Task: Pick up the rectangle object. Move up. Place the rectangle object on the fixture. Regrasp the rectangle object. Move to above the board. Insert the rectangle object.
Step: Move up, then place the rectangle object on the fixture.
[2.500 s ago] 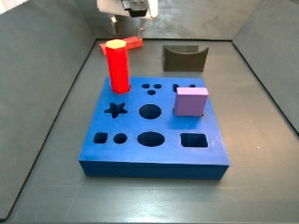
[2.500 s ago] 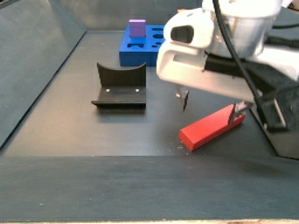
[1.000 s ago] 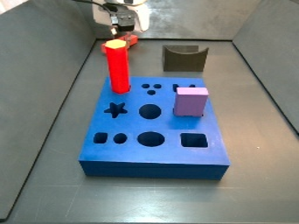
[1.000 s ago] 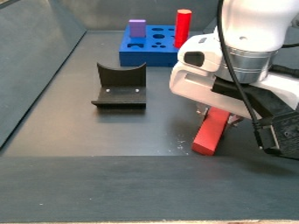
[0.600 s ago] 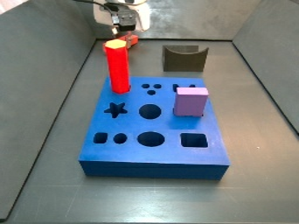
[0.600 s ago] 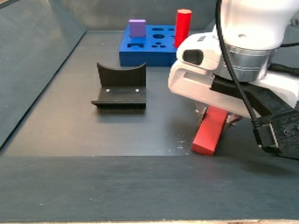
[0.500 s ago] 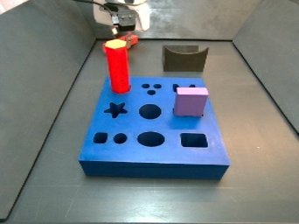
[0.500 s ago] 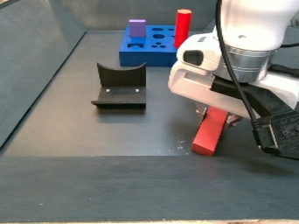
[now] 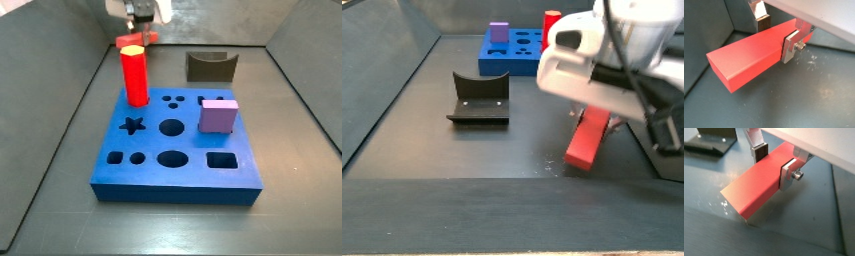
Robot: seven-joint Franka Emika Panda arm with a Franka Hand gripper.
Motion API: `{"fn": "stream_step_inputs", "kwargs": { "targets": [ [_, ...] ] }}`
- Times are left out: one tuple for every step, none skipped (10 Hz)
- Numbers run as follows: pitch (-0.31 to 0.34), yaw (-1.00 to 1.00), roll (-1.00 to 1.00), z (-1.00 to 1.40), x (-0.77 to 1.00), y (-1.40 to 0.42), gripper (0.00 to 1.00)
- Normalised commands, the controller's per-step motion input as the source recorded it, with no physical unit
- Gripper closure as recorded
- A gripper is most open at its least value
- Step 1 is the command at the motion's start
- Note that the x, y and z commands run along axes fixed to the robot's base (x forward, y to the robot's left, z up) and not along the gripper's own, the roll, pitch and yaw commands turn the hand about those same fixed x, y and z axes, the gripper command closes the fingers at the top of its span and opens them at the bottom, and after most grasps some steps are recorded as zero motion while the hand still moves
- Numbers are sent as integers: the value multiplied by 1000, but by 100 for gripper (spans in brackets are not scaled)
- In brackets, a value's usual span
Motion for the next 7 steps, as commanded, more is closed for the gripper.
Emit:
{"fn": "stream_step_inputs", "kwargs": {
  "targets": [
    [26, 21, -24, 252, -10, -25, 100],
    [0, 0, 0, 1000, 0, 0, 100],
    [2, 0, -3, 1000, 1, 3, 100],
    [13, 1, -11, 1000, -9, -3, 100],
    [20, 2, -16, 1000, -12, -5, 100],
    [24, 3, -21, 1000, -13, -6, 100],
    [27, 3, -26, 1000, -15, -8, 100]
  ]
}}
